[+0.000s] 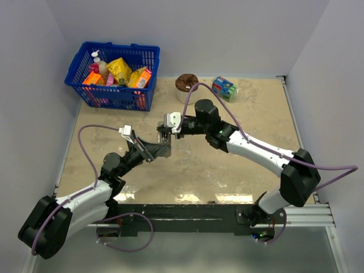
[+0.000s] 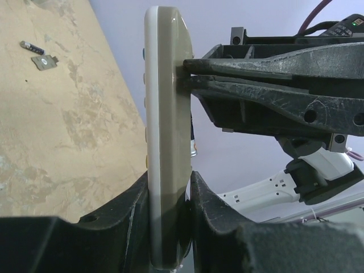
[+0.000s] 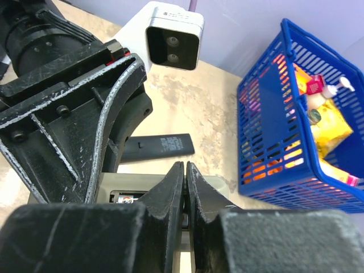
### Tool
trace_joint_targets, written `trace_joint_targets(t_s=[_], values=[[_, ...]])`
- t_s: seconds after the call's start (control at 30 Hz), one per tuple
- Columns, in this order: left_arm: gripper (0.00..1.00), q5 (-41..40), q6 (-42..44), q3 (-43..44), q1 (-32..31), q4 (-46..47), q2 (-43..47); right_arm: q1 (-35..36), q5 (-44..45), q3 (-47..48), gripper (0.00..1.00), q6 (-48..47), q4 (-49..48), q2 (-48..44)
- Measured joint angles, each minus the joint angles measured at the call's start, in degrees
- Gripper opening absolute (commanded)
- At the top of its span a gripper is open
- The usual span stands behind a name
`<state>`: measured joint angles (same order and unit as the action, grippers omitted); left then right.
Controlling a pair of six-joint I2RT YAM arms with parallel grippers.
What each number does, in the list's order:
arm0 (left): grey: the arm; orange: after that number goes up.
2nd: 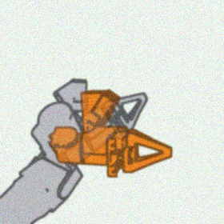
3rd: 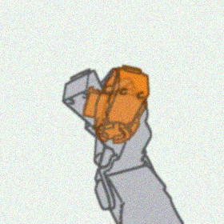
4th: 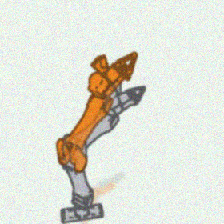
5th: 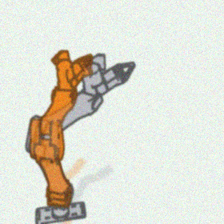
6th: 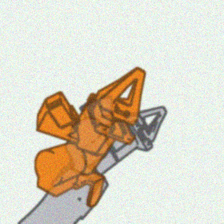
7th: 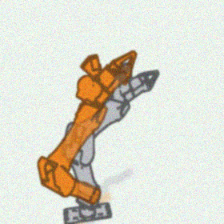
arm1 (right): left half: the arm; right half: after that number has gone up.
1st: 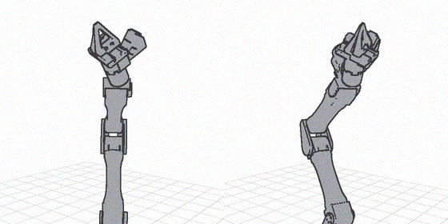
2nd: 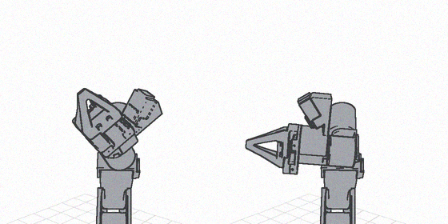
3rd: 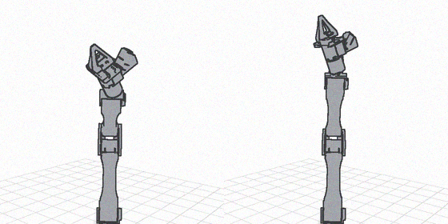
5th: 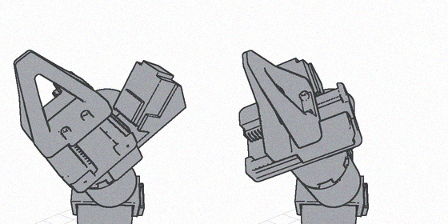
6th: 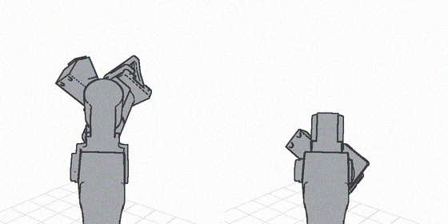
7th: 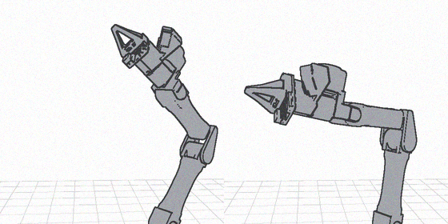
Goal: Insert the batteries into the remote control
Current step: Load the battery into the remote control.
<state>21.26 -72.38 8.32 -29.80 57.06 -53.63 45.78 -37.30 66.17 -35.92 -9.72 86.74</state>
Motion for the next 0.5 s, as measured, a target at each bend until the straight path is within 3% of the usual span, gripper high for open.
trace_joint_targets(t_s=[0.37,0.5], values=[[0.00,0.39,0.39,-0.55,0.02,4.98,-0.39,-0.66,-2.47,3.82,0.35,7.91,3.93,-1.77],[0.00,1.22,1.73,0.59,0.00,6.08,0.39,-1.62,-1.40,5.99,0.52,9.66,7.06,-5.16]])
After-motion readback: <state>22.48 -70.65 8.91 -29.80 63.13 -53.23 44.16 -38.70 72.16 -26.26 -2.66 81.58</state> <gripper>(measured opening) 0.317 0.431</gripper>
